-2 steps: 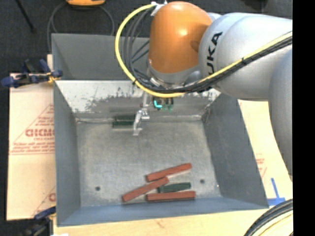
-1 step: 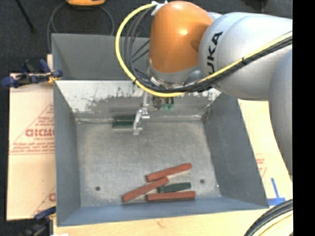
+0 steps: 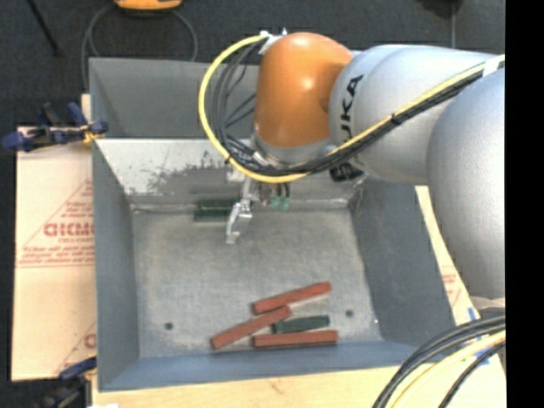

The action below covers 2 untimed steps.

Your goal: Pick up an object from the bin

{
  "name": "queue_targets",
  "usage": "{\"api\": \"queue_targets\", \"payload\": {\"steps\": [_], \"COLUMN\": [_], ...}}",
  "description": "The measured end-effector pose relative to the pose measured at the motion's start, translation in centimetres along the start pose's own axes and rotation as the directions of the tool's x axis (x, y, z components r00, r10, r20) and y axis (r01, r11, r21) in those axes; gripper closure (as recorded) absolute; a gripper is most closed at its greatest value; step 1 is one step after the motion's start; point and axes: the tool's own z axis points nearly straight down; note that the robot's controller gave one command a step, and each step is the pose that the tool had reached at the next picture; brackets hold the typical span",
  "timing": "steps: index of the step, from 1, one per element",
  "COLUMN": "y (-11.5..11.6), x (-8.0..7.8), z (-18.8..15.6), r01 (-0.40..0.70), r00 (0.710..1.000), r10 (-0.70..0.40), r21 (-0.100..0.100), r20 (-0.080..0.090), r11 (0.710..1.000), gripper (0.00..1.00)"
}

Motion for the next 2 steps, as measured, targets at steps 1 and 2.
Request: {"api": "queue_targets", "payload": {"steps": [1, 2], "y": [-3.03, -2.93], "x": [-1.69, -2.25], "z": [2.86, 3.09], "r01": [-0.111, -0.05], "r00": [0.994, 0.999], "r10": [0.111, 0.05], "r21": [0.002, 0.003], "r20": [-0.003, -0.001], "r11": [0.994, 0.999], "gripper": [0.0, 0.0]}}
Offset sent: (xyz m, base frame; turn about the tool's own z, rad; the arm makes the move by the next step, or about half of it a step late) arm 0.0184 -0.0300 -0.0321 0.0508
